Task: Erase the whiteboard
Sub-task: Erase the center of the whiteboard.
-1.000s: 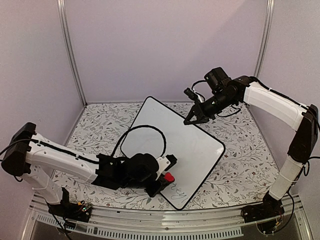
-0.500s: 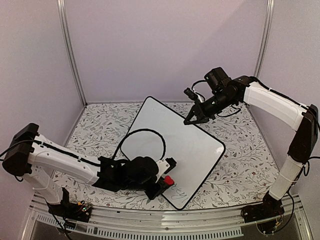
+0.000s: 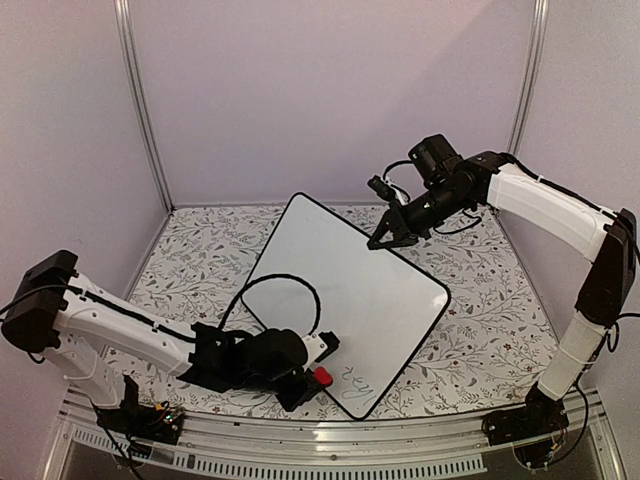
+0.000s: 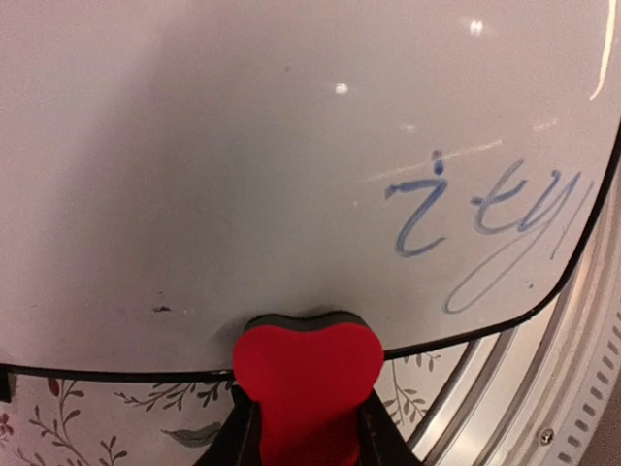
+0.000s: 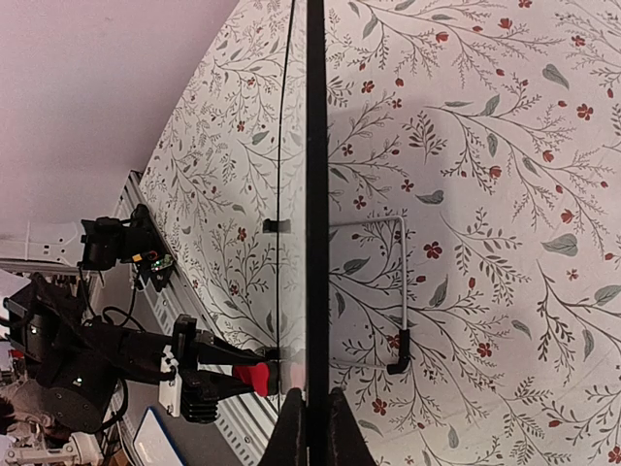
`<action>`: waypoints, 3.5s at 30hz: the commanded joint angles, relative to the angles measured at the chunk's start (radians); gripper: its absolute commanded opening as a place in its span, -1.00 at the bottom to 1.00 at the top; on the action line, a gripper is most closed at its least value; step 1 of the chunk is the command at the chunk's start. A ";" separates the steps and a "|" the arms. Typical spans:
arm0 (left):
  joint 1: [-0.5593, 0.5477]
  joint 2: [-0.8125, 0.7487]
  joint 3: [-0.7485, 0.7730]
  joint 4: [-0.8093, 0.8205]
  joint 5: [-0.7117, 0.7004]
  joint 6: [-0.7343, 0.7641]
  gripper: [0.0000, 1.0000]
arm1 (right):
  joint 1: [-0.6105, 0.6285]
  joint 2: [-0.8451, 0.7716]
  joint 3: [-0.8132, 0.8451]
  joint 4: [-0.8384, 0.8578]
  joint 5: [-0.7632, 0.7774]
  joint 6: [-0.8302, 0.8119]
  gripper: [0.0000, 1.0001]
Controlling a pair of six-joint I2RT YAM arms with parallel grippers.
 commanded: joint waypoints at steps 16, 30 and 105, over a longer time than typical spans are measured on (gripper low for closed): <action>-0.002 0.009 0.153 -0.012 -0.040 0.124 -1.00 | 0.038 0.037 -0.009 -0.056 -0.023 -0.027 -1.00; -0.001 0.062 0.102 -0.003 -0.011 0.079 -1.00 | 0.038 0.035 -0.011 -0.055 -0.024 -0.027 -1.00; -0.048 0.067 0.008 -0.057 -0.034 -0.019 -1.00 | 0.038 0.045 -0.003 -0.057 -0.027 -0.026 -1.00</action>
